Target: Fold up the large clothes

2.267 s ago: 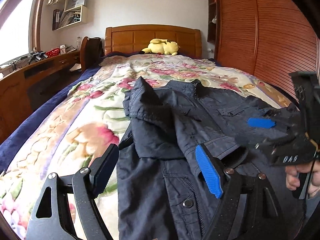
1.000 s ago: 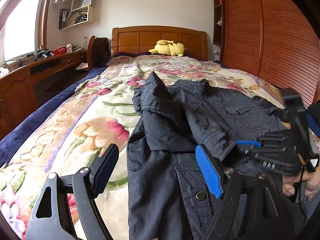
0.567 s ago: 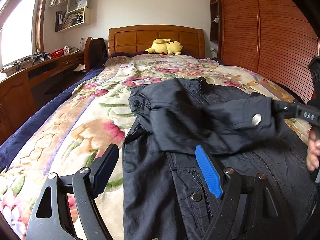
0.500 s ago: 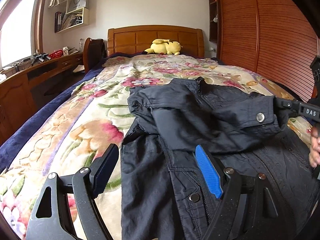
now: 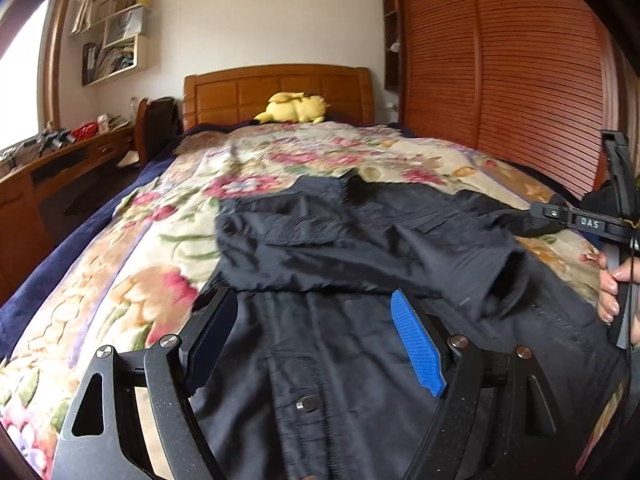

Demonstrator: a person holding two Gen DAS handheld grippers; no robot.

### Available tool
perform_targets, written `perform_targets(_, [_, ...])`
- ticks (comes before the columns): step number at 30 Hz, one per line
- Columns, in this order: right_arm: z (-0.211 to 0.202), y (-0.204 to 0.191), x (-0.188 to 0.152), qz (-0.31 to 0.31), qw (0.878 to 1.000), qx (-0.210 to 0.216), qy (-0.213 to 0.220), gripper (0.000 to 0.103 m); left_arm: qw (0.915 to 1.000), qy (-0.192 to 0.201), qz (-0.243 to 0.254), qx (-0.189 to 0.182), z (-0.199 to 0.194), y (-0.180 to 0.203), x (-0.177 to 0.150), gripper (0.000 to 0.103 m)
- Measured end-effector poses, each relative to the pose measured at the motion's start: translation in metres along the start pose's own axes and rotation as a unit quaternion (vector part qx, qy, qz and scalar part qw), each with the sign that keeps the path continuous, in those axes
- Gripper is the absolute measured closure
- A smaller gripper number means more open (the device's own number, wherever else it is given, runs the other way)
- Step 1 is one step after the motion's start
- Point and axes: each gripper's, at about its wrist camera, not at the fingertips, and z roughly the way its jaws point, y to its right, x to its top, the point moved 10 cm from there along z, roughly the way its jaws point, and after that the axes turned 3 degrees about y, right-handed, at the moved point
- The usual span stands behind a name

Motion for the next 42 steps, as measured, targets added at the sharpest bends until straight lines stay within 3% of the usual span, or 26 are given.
perform_targets(2, [-0.002, -0.004, 0.001, 0.006, 1.000, 0.009, 0.006, 0.053, 1.0000, 0.005, 0.006, -0.007, 0.000, 0.010, 0.002, 0.023])
perform_targets(4, [-0.002, -0.010, -0.002, 0.004, 1.000, 0.019, 0.002, 0.047, 0.9999, 0.003, 0.007, -0.011, 0.003, 0.016, 0.001, 0.023])
perform_targets(12, [-0.003, -0.060, -0.023, -0.067, 0.993, 0.088, -0.026, 0.047, 0.9998, -0.009, 0.007, -0.018, 0.019, 0.027, -0.003, 0.023])
perform_targets(19, [0.016, -0.087, -0.042, -0.109, 0.987, 0.108, -0.056, 0.044, 0.9997, -0.017, 0.002, -0.015, 0.025, 0.024, -0.009, 0.023])
perform_targets(31, [0.066, -0.095, -0.071, -0.136, 0.971, 0.115, -0.159, 0.044, 0.9996, -0.026, 0.000, -0.014, 0.029, 0.022, -0.016, 0.023])
perform_targets(42, [0.076, -0.097, -0.077, -0.141, 0.969, 0.115, -0.168, 0.044, 0.9994, -0.031, 0.008, -0.011, 0.032, 0.024, -0.021, 0.023])
